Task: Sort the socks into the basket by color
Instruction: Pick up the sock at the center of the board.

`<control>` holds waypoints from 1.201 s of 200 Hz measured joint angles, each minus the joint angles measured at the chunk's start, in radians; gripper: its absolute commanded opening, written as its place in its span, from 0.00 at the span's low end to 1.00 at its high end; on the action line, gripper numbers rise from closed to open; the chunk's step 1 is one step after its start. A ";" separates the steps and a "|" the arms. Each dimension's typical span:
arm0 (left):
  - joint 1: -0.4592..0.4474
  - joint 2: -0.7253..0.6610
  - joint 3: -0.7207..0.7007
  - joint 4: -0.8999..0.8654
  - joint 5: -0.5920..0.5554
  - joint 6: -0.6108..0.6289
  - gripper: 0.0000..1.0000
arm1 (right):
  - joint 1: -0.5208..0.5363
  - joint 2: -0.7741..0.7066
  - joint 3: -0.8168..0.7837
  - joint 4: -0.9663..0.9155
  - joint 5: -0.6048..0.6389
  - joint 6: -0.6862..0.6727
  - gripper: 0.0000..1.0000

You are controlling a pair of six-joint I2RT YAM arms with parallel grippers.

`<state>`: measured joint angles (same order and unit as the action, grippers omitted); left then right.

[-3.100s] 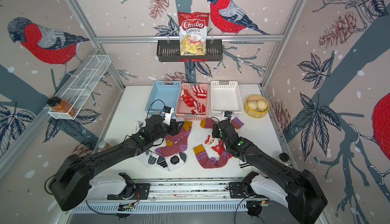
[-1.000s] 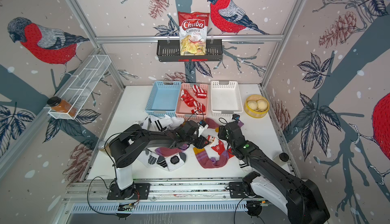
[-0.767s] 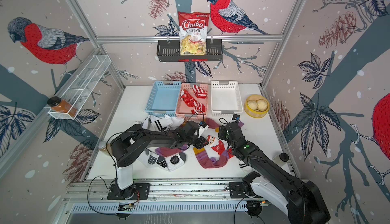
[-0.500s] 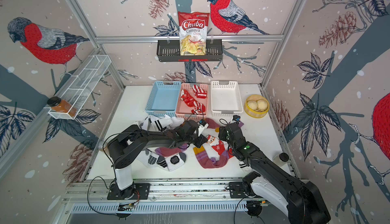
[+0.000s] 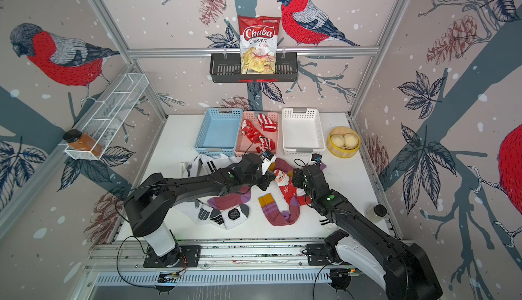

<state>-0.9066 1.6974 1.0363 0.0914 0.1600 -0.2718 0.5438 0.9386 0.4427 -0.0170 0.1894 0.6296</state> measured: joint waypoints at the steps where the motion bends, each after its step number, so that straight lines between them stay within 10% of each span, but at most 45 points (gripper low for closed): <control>1: 0.000 -0.002 0.000 -0.002 -0.003 0.001 0.02 | 0.000 0.000 0.000 0.000 0.000 0.000 0.54; 240: 0.257 -0.180 0.288 -0.110 -0.292 0.198 0.01 | 0.004 0.032 -0.028 0.046 -0.052 0.008 0.53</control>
<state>-0.6495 1.5169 1.3243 -0.0189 -0.1318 -0.0742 0.5480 0.9710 0.4149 0.0292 0.1371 0.6380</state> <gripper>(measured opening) 0.049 0.532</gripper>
